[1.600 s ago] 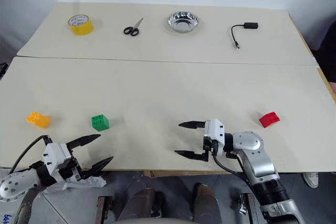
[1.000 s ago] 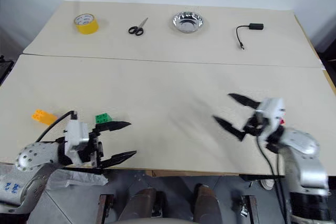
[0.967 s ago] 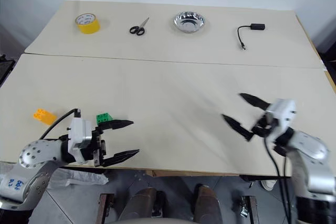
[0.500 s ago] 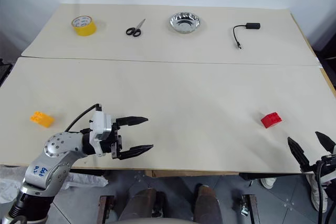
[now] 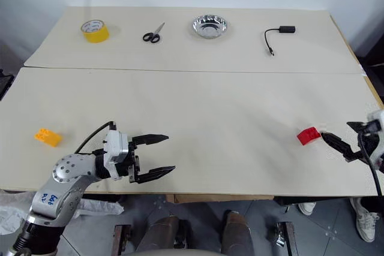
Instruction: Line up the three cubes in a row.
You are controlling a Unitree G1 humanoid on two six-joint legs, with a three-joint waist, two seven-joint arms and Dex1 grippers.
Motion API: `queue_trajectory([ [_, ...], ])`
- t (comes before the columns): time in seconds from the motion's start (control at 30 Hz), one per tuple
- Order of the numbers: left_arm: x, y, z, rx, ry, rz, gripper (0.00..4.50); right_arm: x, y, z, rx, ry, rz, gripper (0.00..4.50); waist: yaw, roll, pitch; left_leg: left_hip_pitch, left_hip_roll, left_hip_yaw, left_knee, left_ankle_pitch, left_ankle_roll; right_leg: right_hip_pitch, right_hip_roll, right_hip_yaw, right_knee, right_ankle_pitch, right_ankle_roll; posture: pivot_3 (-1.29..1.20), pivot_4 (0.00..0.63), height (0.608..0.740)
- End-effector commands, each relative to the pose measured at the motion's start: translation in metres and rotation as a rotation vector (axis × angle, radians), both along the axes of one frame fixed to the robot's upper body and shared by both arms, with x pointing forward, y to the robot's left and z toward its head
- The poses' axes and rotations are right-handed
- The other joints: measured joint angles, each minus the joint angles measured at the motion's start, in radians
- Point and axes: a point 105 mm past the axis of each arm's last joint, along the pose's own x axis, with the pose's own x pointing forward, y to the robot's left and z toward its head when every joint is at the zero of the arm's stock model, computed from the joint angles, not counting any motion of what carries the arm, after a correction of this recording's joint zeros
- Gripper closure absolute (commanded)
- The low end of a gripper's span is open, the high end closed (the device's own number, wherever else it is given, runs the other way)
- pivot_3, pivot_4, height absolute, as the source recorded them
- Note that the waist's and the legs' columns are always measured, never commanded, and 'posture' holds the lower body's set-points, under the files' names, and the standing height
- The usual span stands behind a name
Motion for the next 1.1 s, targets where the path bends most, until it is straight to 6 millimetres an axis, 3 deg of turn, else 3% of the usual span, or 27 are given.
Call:
queue_trajectory([
  [0.03,-0.003,0.000,0.005,0.010,-0.035,-0.011,0.12,0.005,-0.001,-0.006,0.014,0.063,-0.001,0.00,0.000,0.000,0.000,-0.001,0.000,0.000,0.000,0.000,0.000,0.000,0.000,0.000,0.000,0.000,0.000,0.00,0.150,0.740],
  [0.2,-0.002,0.006,0.005,0.034,-0.042,-0.003,0.12,0.014,0.004,-0.023,0.018,0.124,0.017,0.00,-0.006,-0.002,-0.001,-0.001,0.000,0.000,0.001,0.000,0.000,0.000,0.000,-0.001,0.000,0.000,0.000,0.00,0.150,0.740],
  [0.47,-0.003,0.008,0.007,0.040,-0.050,0.009,0.12,0.025,0.016,-0.030,0.040,0.127,0.070,0.00,-0.011,-0.010,-0.006,0.002,0.002,0.000,0.000,0.000,0.000,0.002,0.001,-0.001,0.000,0.000,0.000,0.00,0.150,0.740],
  [0.7,-0.004,0.012,0.005,0.046,-0.051,0.031,0.12,0.027,0.006,-0.019,0.029,0.089,0.054,0.00,-0.009,-0.010,-0.006,0.002,0.001,0.000,0.000,0.000,0.000,0.002,0.001,-0.001,-0.001,0.000,0.000,0.00,0.150,0.740],
  [1.1,-0.005,0.011,0.003,0.047,-0.053,0.036,0.12,0.020,0.006,0.012,0.085,0.040,0.112,0.00,-0.007,-0.010,-0.006,0.001,0.001,0.000,0.000,0.000,0.000,0.001,0.000,-0.001,-0.001,0.000,0.000,0.00,0.150,0.740],
])
